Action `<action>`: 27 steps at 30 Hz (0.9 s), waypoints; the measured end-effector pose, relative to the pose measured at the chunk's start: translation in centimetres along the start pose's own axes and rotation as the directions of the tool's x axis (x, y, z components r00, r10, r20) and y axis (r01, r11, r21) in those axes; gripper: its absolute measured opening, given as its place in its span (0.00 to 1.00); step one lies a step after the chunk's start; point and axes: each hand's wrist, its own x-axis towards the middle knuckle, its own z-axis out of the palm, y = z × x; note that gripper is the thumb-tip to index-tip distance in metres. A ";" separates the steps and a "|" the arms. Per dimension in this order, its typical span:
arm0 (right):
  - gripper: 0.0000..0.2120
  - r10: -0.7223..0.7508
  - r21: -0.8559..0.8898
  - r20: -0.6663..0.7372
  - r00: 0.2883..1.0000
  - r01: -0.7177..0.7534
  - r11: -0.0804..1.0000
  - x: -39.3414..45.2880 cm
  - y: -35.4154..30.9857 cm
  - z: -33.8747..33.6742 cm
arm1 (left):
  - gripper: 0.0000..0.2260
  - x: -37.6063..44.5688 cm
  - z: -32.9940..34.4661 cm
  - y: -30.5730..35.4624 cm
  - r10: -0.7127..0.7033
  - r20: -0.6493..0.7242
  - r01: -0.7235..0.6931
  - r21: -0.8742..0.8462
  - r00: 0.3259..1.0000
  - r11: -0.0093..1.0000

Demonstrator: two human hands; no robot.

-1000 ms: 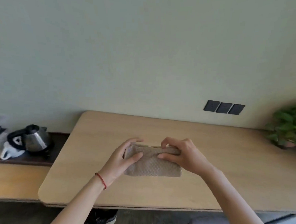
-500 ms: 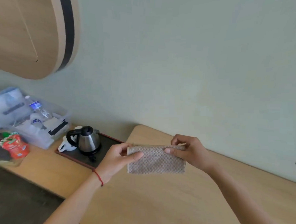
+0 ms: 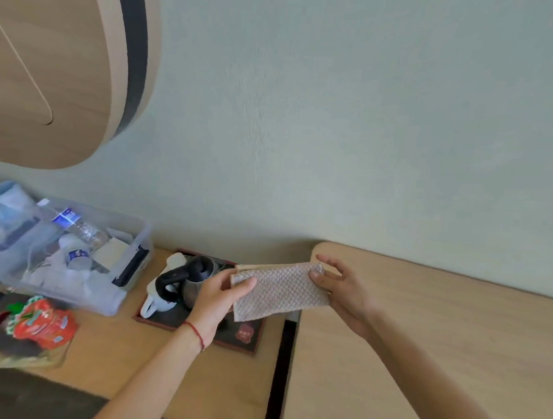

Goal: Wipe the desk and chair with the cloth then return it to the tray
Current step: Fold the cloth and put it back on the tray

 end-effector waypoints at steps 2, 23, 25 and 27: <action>0.19 0.059 -0.097 -0.030 0.998 -0.062 0.993 3.4 1.4 1.3 | 0.08 2.9 -1.9 -1.7 -0.055 -0.039 0.056 0.029 0.998 0.998; 0.06 -0.012 -0.840 0.040 0.999 0.040 0.542 34.3 23.4 5.0 | 0.07 22.6 -5.3 -29.3 -0.223 -0.320 0.273 0.119 0.921 0.955; 0.07 -0.034 -0.836 0.027 0.999 0.042 0.547 35.1 24.2 4.6 | 0.08 23.0 -5.2 -29.5 -0.168 -0.322 0.244 0.212 0.932 0.946; 0.07 -0.050 -0.837 0.037 0.998 0.059 0.543 35.6 24.5 4.5 | 0.09 23.4 -5.1 -29.3 -0.121 -0.322 0.227 0.316 0.939 0.921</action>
